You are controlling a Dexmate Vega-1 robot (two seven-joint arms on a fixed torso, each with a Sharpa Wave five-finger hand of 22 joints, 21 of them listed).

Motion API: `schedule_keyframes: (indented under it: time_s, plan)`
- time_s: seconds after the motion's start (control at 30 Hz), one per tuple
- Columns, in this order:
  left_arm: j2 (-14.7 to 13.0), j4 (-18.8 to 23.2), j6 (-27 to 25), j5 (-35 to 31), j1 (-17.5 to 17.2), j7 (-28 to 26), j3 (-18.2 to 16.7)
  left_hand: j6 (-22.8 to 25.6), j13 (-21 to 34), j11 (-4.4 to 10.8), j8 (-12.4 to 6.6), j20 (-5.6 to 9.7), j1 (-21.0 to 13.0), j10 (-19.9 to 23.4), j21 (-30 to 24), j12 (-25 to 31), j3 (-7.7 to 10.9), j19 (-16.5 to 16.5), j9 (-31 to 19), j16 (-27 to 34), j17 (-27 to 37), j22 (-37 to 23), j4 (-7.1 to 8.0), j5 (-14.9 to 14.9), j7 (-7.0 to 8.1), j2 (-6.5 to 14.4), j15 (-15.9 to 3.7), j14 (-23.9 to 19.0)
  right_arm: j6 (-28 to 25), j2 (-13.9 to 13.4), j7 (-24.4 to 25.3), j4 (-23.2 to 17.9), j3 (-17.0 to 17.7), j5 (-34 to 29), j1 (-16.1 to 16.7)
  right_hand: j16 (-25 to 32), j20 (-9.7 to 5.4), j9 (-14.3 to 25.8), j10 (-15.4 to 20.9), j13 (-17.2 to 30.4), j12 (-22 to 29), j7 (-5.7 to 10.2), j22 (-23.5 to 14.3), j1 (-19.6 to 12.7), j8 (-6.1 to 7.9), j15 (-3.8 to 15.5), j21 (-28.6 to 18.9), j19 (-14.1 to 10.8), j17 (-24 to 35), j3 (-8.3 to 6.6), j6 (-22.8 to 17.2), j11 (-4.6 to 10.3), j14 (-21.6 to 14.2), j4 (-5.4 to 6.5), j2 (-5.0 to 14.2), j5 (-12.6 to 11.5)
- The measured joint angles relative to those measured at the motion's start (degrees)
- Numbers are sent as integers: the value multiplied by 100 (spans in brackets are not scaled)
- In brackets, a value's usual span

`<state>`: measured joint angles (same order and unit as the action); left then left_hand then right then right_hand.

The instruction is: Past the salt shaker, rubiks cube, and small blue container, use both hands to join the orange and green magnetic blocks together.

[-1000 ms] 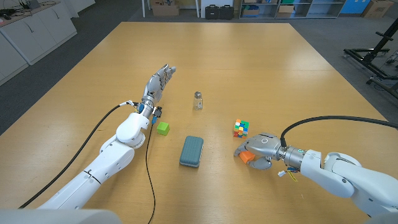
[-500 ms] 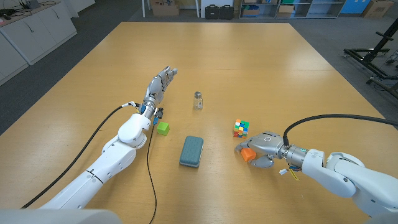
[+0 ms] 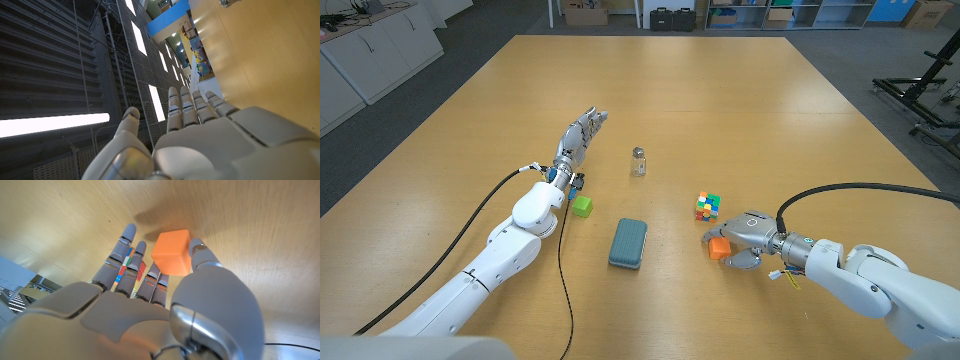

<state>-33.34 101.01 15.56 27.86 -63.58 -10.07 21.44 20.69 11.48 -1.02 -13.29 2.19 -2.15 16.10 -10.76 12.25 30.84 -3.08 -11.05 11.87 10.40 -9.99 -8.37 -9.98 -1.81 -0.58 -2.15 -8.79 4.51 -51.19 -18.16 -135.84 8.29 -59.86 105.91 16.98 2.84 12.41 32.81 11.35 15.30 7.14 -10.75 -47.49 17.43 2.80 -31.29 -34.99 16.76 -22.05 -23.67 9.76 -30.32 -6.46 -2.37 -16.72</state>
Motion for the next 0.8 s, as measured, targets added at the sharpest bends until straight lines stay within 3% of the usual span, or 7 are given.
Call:
schedule_keyframes:
  time_s: [0.13,0.3,0.4,0.53,0.8]
  plan:
    - [2,-28,7,12,10,13,5,0,0,0,0,0,0,0,0,0,0,0,0,0,0,0,0,0,0,0,0,0,-76,12,-7,-24,-47,-30,0,78,-28,0,279,0,94,-137,-7,44,43,17,-31,-150,0,24,-134,-33,-247,24,-2,21]
    - [2,-51,27,31,16,30,6,23,0,0,0,0,0,0,0,0,0,0,0,0,0,0,0,0,23,0,0,0,-191,18,21,-47,-92,-92,7,261,-328,0,1012,-4,308,-197,-7,40,281,69,-179,-451,-53,41,-786,-58,-833,-17,44,44]
    - [3,-60,33,37,18,37,6,23,0,0,0,0,0,0,0,0,0,0,0,0,0,0,0,0,22,0,0,0,-232,17,95,-52,-109,-125,21,374,-545,-9,1313,-16,469,-178,-33,-23,460,127,-288,-668,-80,-4,-1312,-272,-1210,-83,103,67]
    - [-5,-66,41,40,18,39,6,23,0,0,0,0,0,0,0,0,0,0,0,0,0,0,0,0,22,0,0,0,-263,14,238,-52,-125,-167,45,443,-697,-40,1537,-18,575,-204,-57,-77,623,220,-384,-819,-130,-102,-1700,-495,-1556,-192,96,79]
    - [-26,-64,49,48,-8,40,-4,22,0,0,0,0,0,0,0,0,0,0,0,0,0,0,0,0,21,0,0,0,-270,12,562,-34,-136,-204,79,498,-774,-38,1884,-33,715,-284,-87,-84,886,351,-546,-918,-187,-172,-1951,-784,-1974,-257,88,109]
